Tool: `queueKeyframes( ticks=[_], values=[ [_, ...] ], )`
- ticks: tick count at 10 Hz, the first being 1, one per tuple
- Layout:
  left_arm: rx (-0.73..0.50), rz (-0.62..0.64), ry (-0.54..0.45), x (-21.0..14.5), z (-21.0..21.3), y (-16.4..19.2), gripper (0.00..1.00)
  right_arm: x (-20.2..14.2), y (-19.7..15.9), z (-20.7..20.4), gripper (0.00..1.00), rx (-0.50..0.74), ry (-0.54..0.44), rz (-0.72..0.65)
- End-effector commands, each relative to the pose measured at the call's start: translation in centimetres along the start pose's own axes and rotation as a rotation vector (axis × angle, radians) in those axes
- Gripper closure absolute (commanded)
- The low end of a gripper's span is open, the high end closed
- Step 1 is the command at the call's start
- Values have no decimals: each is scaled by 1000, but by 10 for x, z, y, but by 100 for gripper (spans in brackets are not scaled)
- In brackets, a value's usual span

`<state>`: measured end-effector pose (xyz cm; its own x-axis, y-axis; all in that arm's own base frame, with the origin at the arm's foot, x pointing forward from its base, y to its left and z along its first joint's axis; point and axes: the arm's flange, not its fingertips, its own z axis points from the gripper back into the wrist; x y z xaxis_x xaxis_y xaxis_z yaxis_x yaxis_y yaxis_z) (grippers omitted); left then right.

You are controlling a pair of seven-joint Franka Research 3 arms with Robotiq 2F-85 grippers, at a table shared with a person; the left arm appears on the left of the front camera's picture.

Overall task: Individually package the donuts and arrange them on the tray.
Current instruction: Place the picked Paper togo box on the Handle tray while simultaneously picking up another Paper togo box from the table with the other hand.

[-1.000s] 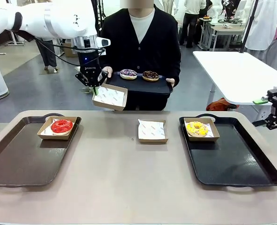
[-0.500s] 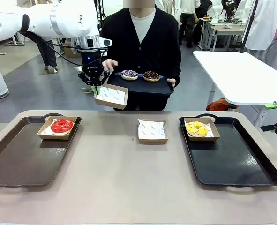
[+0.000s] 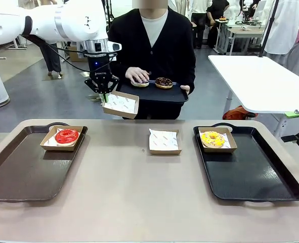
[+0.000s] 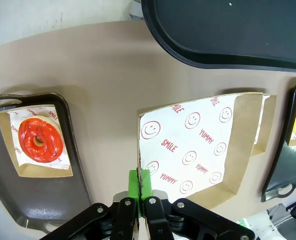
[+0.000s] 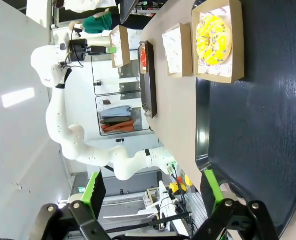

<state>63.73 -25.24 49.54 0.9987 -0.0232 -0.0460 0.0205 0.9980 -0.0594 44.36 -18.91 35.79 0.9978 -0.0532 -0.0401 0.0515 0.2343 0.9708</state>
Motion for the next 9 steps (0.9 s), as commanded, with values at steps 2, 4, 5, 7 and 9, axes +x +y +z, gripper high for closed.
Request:
queueKeyframes(
  ticks=[2, 4, 5, 7, 9],
  values=[
    [0, -1, -6, -3, 2, 2, 99, 2, 1, 1, 0, -2, 0, -2],
    [0, -1, -6, -3, 2, 2, 99, 2, 1, 1, 0, -2, 0, -2],
    [0, -1, -6, -3, 2, 2, 99, 2, 1, 1, 0, -2, 0, -2],
    [0, -1, -6, -3, 2, 2, 99, 2, 1, 1, 0, -2, 0, -2],
    [0, -1, -6, -3, 2, 2, 99, 2, 1, 1, 0, -2, 0, -2]
  ],
)
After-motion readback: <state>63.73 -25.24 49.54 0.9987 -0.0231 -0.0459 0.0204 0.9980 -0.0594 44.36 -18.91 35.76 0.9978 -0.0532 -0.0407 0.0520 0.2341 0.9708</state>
